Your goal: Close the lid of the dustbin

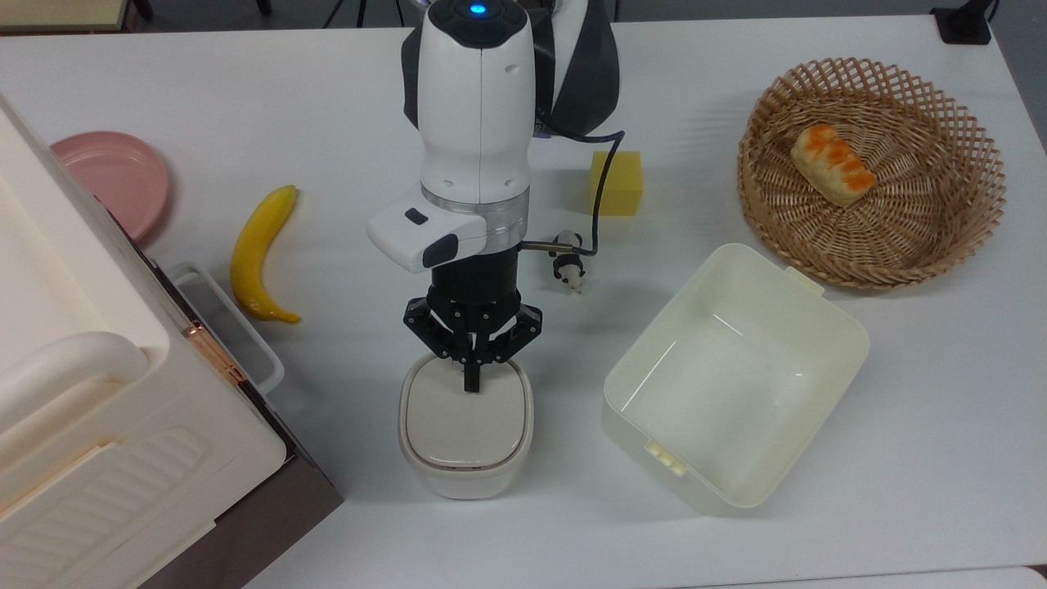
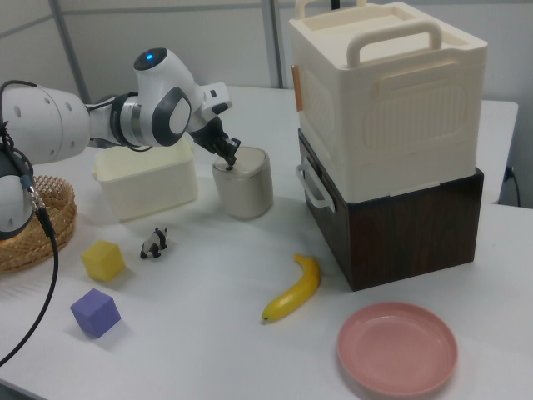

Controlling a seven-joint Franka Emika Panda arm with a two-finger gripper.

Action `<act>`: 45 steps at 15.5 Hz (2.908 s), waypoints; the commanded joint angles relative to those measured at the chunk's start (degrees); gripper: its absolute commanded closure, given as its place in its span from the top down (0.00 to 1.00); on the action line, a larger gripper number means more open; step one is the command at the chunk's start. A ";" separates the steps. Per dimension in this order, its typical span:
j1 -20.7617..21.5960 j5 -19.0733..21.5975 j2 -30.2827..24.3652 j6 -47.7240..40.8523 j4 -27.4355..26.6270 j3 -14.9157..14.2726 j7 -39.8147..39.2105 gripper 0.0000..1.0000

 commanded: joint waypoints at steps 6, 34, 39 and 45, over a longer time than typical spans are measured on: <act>-0.33 1.25 -3.38 -0.92 -3.97 0.47 -1.84 0.00; -8.50 1.25 -23.67 -27.60 -13.03 8.38 -8.34 0.62; -8.94 1.25 -29.13 -39.75 -12.94 8.38 -8.69 1.00; -8.77 1.25 -29.40 -44.86 -13.20 8.03 -7.82 1.00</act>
